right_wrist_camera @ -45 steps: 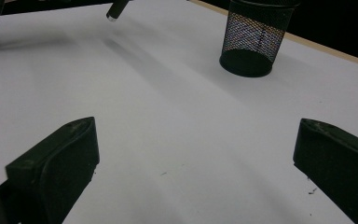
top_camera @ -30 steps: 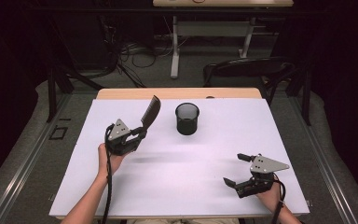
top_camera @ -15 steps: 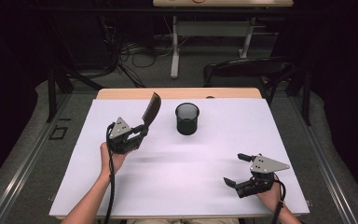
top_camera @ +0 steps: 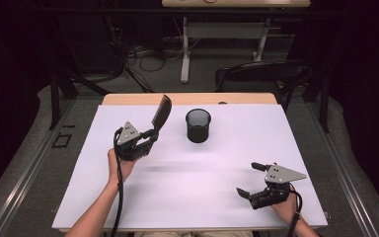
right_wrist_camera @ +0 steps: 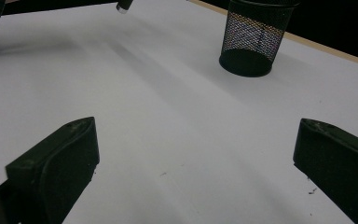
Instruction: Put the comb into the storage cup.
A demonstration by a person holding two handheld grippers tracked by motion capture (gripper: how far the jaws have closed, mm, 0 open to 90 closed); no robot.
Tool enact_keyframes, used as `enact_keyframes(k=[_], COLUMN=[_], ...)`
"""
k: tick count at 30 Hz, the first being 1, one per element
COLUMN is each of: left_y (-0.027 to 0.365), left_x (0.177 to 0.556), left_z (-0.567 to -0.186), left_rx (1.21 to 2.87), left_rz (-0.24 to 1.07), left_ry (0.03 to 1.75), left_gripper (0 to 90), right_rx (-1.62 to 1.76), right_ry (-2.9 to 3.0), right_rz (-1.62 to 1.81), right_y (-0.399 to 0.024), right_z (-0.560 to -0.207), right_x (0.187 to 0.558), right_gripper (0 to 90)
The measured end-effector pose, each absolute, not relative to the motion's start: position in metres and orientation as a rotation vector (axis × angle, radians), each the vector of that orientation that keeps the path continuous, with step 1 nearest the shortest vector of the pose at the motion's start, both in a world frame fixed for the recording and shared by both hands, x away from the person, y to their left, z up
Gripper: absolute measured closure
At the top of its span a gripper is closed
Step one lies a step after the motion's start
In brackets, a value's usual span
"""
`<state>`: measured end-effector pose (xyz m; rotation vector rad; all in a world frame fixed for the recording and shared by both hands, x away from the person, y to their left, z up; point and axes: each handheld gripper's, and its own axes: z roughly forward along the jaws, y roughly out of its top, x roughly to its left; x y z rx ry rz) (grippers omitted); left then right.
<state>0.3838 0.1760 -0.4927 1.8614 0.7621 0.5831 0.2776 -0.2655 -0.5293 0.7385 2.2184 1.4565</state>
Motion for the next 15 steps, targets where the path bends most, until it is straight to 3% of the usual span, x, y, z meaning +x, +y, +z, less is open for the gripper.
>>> enact_keyframes(k=[15], left_y=[0.1727], left_x=[0.3897], left_z=[-0.4887], left_rx=[1.842], left_rz=[0.585], left_ry=[0.768], left_gripper=[72.2], right_rx=[0.737], right_ry=[2.218], right_rz=[1.455], right_y=[-0.2658], right_z=[-0.5292], right_x=[0.2776], right_gripper=[0.0])
